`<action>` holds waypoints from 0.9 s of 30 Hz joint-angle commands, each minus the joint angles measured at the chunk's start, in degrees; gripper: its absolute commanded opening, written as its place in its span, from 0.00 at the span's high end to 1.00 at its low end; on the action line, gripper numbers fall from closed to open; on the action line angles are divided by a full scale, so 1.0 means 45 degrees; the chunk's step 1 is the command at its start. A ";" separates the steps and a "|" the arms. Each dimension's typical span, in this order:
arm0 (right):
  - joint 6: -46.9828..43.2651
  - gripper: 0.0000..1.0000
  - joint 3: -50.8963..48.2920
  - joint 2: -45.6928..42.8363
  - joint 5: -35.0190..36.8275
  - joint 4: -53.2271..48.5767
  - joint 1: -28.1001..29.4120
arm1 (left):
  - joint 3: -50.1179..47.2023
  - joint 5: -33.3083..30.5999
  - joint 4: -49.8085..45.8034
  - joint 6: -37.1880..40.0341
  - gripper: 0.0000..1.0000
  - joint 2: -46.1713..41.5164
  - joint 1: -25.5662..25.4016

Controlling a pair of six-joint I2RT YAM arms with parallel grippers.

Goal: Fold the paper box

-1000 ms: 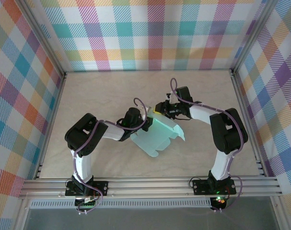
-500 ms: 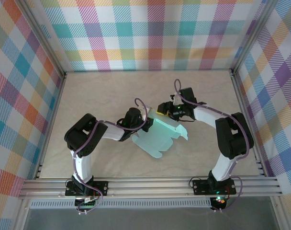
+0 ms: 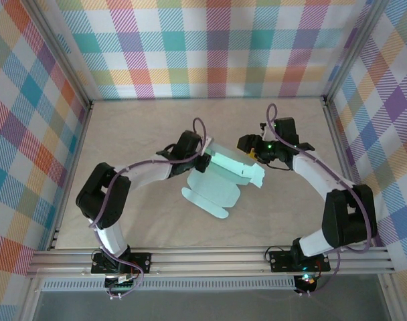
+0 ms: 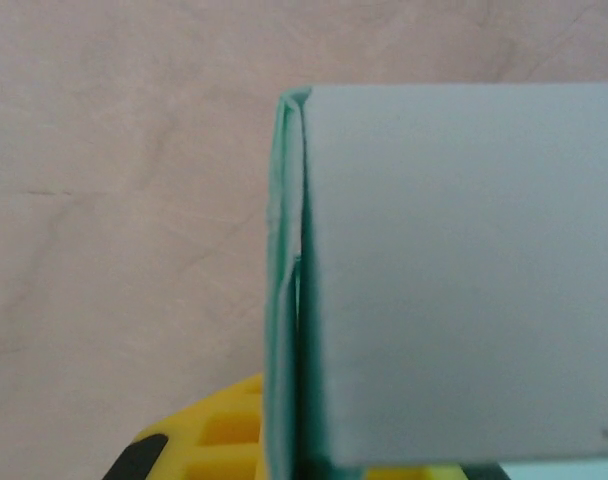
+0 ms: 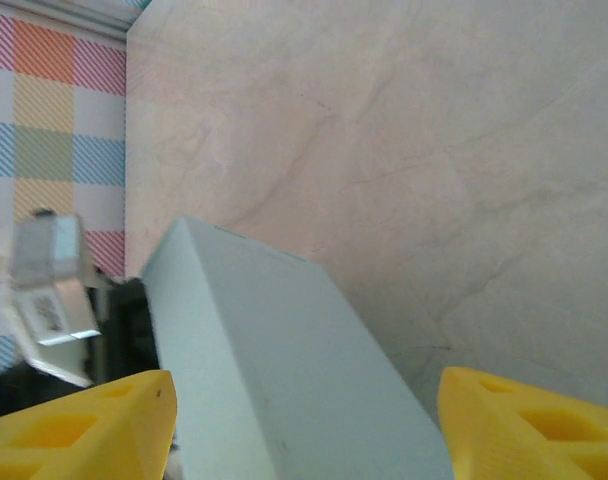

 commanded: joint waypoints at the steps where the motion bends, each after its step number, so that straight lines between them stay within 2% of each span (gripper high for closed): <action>1: -0.1207 0.30 -0.0337 -0.0524 0.1078 -0.0929 0.0004 | 0.1588 -0.0816 -0.6025 0.1081 1.00 -0.0582 0.0184; 8: -0.1377 0.30 -0.1048 -0.0840 0.1339 -0.0686 0.0012 | 0.5559 -0.2742 -1.2280 0.2104 1.00 0.0921 0.0378; 13: -0.1032 0.30 -0.1596 -0.0606 0.0775 -0.0052 0.0014 | 0.7419 -0.3760 -1.5243 0.2700 1.00 0.2908 0.0502; 21: -0.0917 0.30 -0.1975 -0.0004 0.0274 0.0475 0.0014 | 0.9522 -0.1527 -1.7709 0.3881 1.00 0.5906 0.1141; 25: -0.1122 0.30 -0.2049 0.0134 0.0310 0.0480 0.0004 | 1.0146 -0.0983 -1.8446 0.4375 1.00 0.7150 0.1163; 27: -0.1198 0.30 -0.2145 0.0251 0.0368 0.0502 0.0014 | 1.0332 -0.0842 -1.8456 0.4408 0.96 0.7392 0.1162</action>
